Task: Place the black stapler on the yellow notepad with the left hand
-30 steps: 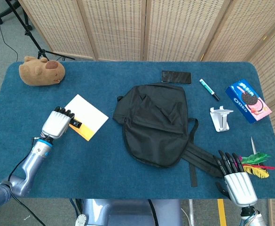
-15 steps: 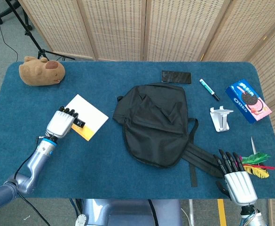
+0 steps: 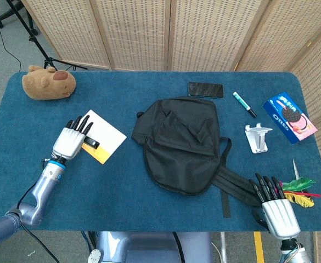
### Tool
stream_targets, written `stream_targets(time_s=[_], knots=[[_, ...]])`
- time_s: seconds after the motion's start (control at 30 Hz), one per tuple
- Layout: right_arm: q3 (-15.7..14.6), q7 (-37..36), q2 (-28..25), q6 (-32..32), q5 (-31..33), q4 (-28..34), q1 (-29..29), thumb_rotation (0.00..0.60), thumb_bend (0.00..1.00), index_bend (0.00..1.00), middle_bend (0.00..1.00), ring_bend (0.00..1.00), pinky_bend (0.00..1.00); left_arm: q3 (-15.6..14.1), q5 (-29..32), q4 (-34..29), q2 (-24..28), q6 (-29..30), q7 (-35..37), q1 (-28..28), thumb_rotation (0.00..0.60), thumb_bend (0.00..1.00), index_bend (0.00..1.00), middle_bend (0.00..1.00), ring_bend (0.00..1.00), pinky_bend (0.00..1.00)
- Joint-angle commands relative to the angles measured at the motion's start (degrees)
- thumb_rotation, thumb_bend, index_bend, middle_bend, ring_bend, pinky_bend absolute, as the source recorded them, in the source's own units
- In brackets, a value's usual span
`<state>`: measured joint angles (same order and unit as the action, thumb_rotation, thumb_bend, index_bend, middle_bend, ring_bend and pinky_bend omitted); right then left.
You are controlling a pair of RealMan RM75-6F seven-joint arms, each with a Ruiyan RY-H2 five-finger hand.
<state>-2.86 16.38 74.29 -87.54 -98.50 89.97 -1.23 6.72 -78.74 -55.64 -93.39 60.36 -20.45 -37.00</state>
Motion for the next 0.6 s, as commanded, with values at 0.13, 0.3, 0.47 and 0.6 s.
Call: stream_targets(time_s=[0.13, 0.3, 0.47, 0.6], knots=[[0.05, -0.09, -0.04, -0.08, 0.03, 0.06, -0.02, 0.6, 0.34, 0.07, 0.0, 0.0, 0.0, 0.93, 0.51, -0.82, 0.45, 1.48, 0.79, 0.31, 0.6, 0.48, 0.04, 0.0, 0.0, 0.15], [0.13, -0.28, -0.15, 0.04, 0.24, 0.11, -0.1, 0.6, 0.34, 0.07, 0.0, 0.0, 0.0, 1.97, 0.95, -6.25, 3.17, 4.14, 2.46, 1.61, 0.6, 0.47, 0.04, 0.0, 0.0, 0.15], [0.11, -0.47, -0.26, 0.16, 0.32, 0.23, -0.16, 0.6, 0.34, 0.07, 0.0, 0.0, 0.0, 1.26, -0.11, -17.08, 9.38, 8.21, 0.81, 4.35, 0.6, 0.46, 0.04, 0.0, 0.0, 0.13], [0.0, -0.37, -0.23, 0.12, 0.12, 0.34, -0.17, 0.6, 0.34, 0.07, 0.0, 0.0, 0.0, -0.52, -0.39, -30.23, 16.38, 12.5, -1.3, 8.66, 0.6, 0.41, 0.04, 0.0, 0.0, 0.1]])
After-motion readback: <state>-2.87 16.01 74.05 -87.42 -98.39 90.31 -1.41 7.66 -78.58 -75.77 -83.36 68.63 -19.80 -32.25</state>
